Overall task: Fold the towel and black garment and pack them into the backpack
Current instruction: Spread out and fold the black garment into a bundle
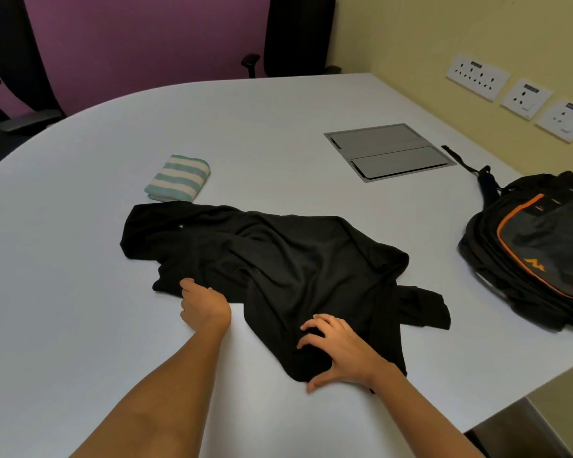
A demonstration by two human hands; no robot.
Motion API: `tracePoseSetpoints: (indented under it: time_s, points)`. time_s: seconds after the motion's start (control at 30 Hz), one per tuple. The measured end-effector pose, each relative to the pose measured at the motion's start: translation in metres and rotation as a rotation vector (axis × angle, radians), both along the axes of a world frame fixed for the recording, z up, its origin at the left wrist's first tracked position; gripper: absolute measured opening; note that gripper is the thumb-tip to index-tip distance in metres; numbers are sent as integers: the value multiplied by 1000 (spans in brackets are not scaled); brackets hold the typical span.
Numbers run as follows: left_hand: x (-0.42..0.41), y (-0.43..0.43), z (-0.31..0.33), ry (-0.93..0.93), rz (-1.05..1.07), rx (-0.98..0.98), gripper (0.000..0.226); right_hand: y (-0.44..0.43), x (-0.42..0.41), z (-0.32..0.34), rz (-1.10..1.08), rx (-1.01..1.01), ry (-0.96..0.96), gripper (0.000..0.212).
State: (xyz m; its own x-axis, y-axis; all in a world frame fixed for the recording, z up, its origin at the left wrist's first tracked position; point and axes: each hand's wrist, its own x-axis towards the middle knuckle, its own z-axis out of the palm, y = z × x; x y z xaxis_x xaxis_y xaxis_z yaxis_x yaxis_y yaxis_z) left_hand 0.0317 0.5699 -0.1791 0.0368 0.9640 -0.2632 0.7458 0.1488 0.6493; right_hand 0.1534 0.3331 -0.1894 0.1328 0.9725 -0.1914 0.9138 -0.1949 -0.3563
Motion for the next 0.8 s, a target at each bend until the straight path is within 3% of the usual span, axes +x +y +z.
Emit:
tracePoseSetpoints:
  time_s: [0.1, 0.17, 0.27, 0.37, 0.47, 0.63, 0.8]
  points:
    - [2, 1, 5, -35, 4, 37, 42, 0, 8, 5, 19, 131, -75, 28]
    - [3, 4, 11, -20, 8, 77, 46, 4, 24, 20, -205, 302, -57, 16]
    - [-3, 15, 18, 35, 16, 131, 47, 14, 64, 59, -602, 589, -98, 14]
    - [-6, 26, 20, 75, -16, 188, 42, 39, 106, 93, -812, 553, -300, 21]
    - [-4, 34, 23, 23, -10, 177, 36, 69, 129, 103, -987, 495, -227, 24]
    - [-3, 27, 19, -202, -150, 176, 36, 81, 107, 84, -882, 473, -60, 26]
    - [-5, 4, 5, -40, -482, 448, 35, 22, 71, 29, -753, 499, -198, 29]
